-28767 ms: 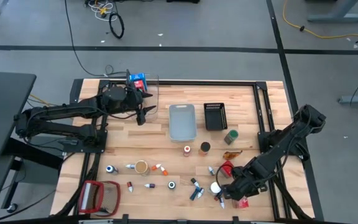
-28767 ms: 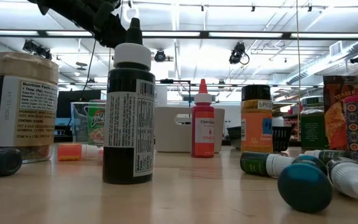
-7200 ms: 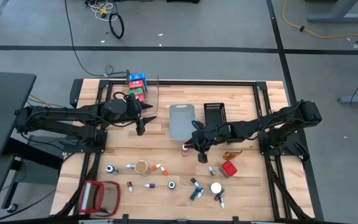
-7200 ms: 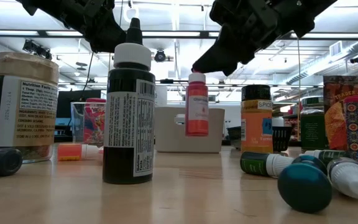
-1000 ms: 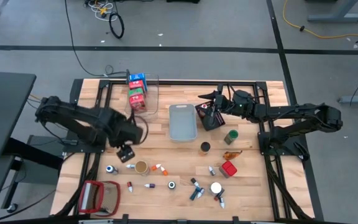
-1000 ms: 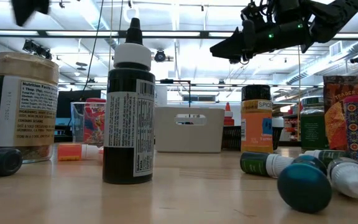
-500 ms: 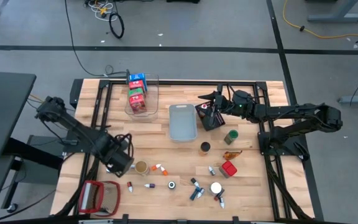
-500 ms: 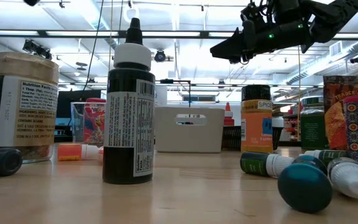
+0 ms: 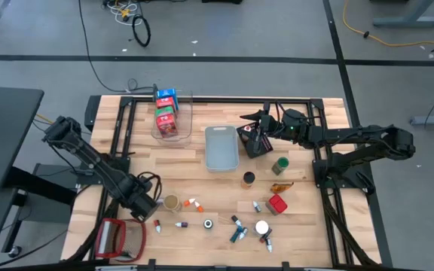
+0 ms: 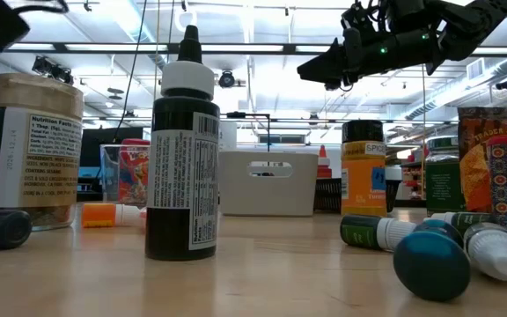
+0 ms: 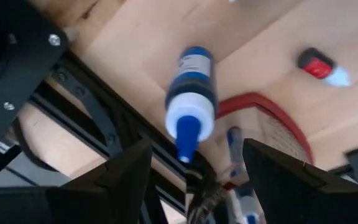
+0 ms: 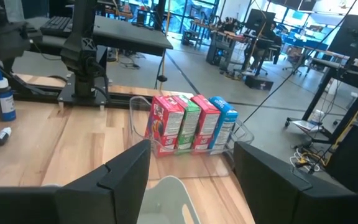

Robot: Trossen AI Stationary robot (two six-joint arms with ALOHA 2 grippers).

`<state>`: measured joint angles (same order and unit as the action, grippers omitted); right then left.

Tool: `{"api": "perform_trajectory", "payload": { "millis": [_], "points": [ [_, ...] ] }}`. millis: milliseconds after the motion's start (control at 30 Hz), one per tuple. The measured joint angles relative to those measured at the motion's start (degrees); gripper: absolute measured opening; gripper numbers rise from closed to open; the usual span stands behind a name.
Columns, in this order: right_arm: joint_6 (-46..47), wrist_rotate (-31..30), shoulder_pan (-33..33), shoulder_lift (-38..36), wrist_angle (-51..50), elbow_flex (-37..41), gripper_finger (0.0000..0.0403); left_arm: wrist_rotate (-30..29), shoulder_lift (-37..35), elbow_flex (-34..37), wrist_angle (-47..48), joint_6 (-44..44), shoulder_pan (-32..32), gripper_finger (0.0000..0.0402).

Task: Pick & Place Kitchen Items
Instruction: Put the blue food coloring bottle into the black bin

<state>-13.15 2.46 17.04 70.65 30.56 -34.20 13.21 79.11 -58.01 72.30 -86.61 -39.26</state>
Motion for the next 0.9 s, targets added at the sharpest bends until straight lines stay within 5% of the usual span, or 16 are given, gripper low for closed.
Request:
{"api": "perform_trajectory", "payload": {
  "millis": [633,900],
  "points": [
    [0.0,0.0,0.0,0.0,0.3,0.0,0.0240,-4.2,0.0,6.7,-7.9,-0.2,-1.5,0.0260],
    [0.0,0.0,0.0,0.0,0.3,0.0,0.0240,-3.0,0.0,8.8,-10.1,0.1,-1.8,0.0197]
  ]
}}
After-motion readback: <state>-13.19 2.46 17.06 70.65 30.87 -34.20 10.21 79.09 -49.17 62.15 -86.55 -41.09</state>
